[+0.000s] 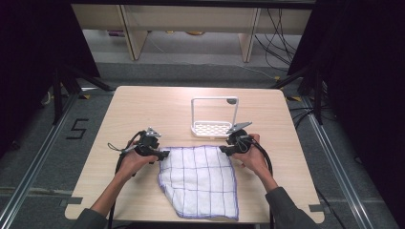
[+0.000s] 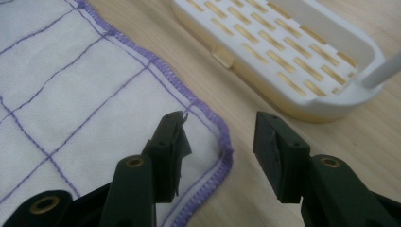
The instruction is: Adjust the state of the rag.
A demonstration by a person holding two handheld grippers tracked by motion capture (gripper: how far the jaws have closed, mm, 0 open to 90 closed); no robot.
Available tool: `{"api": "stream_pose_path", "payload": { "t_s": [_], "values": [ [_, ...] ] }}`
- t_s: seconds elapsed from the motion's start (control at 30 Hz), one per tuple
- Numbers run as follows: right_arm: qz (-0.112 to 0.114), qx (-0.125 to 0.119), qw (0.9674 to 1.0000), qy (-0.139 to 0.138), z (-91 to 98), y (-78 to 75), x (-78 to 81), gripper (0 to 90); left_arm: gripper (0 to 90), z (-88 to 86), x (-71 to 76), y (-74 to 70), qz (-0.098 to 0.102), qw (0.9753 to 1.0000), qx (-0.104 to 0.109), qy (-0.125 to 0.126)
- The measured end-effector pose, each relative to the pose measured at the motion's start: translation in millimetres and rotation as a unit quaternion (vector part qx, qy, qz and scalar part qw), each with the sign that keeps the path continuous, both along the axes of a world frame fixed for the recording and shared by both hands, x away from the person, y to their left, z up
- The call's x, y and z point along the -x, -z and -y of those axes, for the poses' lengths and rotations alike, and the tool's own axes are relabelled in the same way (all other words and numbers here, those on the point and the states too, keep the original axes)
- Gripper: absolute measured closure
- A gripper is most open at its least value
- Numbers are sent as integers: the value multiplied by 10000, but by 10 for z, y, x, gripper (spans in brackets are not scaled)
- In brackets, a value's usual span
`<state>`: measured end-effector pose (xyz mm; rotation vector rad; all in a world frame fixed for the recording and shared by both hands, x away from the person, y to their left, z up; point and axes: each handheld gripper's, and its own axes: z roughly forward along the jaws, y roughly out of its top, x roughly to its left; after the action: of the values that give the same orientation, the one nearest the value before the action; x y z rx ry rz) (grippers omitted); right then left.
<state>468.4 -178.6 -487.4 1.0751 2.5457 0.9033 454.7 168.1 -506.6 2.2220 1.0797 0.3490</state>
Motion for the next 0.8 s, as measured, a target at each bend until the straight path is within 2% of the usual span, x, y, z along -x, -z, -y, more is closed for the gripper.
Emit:
{"api": "stream_pose_path", "payload": {
  "t_s": [0.07,0.17,0.23,0.27,0.3,0.37,0.4,0.43,0.47,0.53,0.6,0.63,0.67,0.7,0.73,0.77,0.8],
  "values": [
    [50,-17,10000,-19,-43,28,-16,538,411,13,-4,11,34,10000,10,40],
    [55,41,9999,-82,-58,41,-49,549,486,28,10,-2,60,9997,-43,235],
    [69,10,10000,-66,-77,76,-60,574,556,29,17,-15,9,9993,-52,381],
    [13,114,9999,-87,-75,72,-63,586,594,42,25,-7,76,9992,-39,381],
    [65,87,9999,-55,-88,96,-62,594,632,43,30,-16,25,9988,-51,494],
    [-73,145,9998,-75,-91,96,-55,619,689,55,38,-12,80,9984,-39,557],
    [-13,69,10000,-50,-96,123,-59,648,710,56,41,-15,79,9982,-56,594],
    [-72,71,9999,-127,-80,114,-59,681,738,60,46,-13,112,9980,-66,611],
    [-37,26,9998,-193,-74,121,-61,719,763,63,49,-15,106,9979,-68,641],
    [-246,-78,9995,-161,-77,112,-44,797,809,71,56,-9,176,9977,-28,661],
    [-160,-122,9995,-255,-66,122,-60,831,830,66,57,-12,188,9976,-12,668],
    [-148,-155,9997,-131,-58,134,-54,855,851,56,62,-26,155,9976,11,674],
    [-260,-147,9995,-142,-45,101,-41,859,854,52,63,-27,218,9976,81,656],
    [-137,-172,9997,-115,-30,94,-41,863,856,47,68,-39,258,9975,112,653],
    [-150,-210,9996,-141,-7,46,-28,865,859,52,79,-53,278,9978,165,573],
    [-21,-308,9991,-276,9,18,-26,866,860,50,85,-84,311,9975,159,621],
    [75,-374,9989,-266,29,-34,-10,866,861,56,90,-104,344,9973,168,627]
  ]
}}
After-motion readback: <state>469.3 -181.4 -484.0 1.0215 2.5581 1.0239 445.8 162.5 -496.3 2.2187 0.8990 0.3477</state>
